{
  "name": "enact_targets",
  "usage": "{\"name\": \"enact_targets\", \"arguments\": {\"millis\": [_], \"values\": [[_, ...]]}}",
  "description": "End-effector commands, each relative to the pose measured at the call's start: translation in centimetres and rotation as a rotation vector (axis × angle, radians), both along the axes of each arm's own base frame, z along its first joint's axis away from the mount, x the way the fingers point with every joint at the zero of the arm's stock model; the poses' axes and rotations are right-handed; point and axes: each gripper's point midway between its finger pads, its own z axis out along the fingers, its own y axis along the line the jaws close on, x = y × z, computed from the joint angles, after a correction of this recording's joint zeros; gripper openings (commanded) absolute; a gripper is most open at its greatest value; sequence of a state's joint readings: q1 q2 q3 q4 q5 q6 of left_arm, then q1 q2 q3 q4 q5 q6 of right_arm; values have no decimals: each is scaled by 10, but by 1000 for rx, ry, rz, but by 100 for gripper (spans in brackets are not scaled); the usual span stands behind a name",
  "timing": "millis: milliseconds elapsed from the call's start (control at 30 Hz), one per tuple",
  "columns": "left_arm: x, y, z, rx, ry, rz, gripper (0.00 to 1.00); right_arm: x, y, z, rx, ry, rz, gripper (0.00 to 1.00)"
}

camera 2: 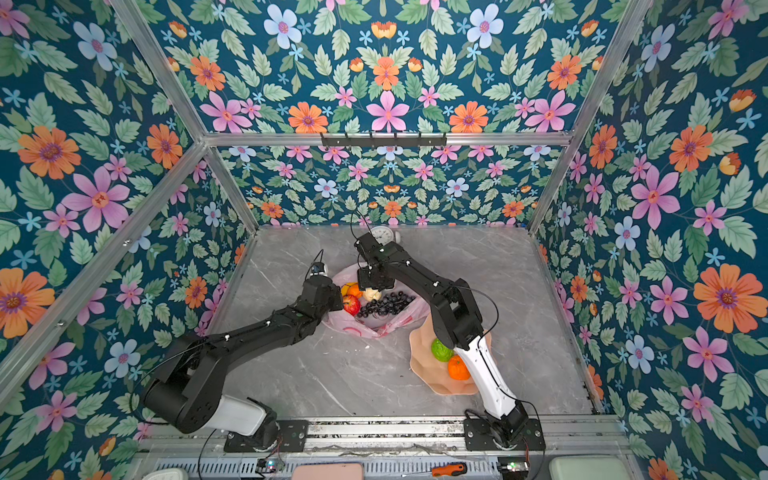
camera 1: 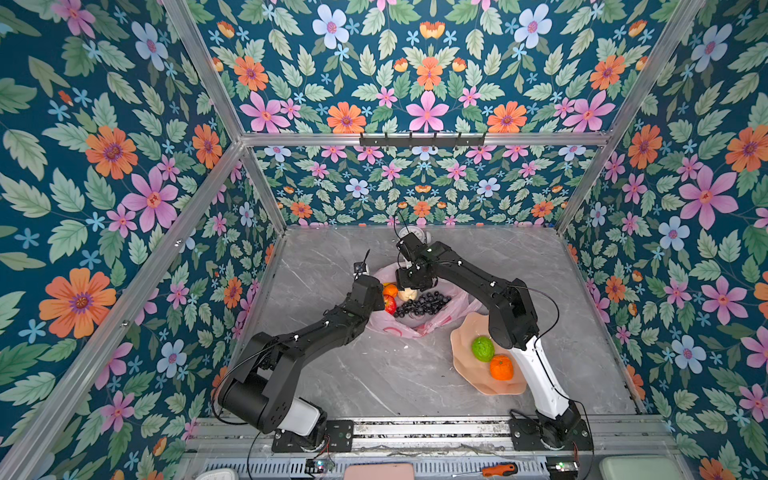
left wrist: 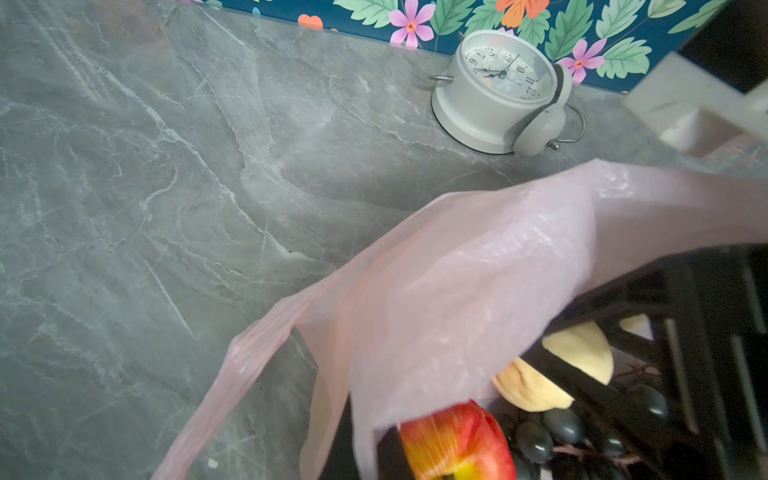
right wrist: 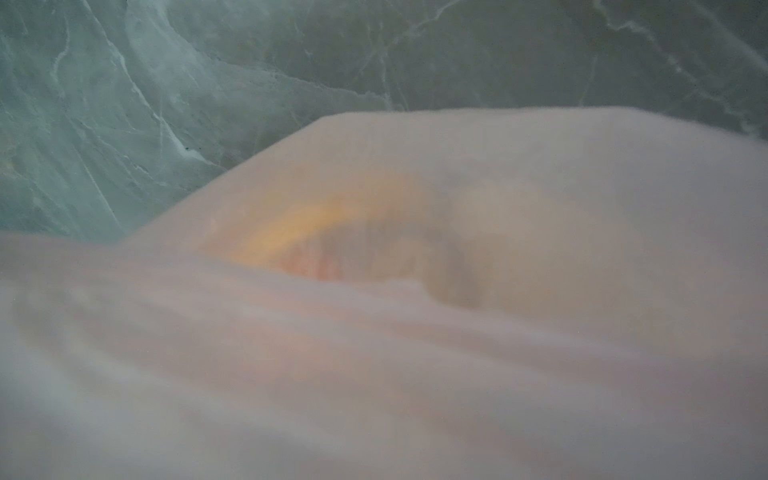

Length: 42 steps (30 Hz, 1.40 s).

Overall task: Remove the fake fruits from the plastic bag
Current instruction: 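Reach the right gripper into the bag and grasp a pale pear, then lift the pale pear out and carry it toward the bowl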

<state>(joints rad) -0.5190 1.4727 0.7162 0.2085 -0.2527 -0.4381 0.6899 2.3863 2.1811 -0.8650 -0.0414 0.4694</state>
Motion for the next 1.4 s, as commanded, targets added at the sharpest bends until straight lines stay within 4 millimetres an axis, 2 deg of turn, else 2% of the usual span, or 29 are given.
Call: {"name": "enact_targets", "arguments": {"millis": [0,367,633,933,1167,1367], "values": [[2,0,3,-2,-11,0,7,-4,-1,-5,-19,28,13,71],[2,0,3,-1,-12,1,7,-2,1,-19,-27,58,15,72],[2,0,3,1,-11,1,7,-5,1,-5,8,35,17,62],[2,0,2,2,-9,2,7,-16,-5,17,57,-7,9,60],[2,0,2,2,-8,4,7,-35,-8,38,145,-77,-4,59],[2,0,1,4,-7,4,7,-67,-20,52,217,-139,-7,58]]}}
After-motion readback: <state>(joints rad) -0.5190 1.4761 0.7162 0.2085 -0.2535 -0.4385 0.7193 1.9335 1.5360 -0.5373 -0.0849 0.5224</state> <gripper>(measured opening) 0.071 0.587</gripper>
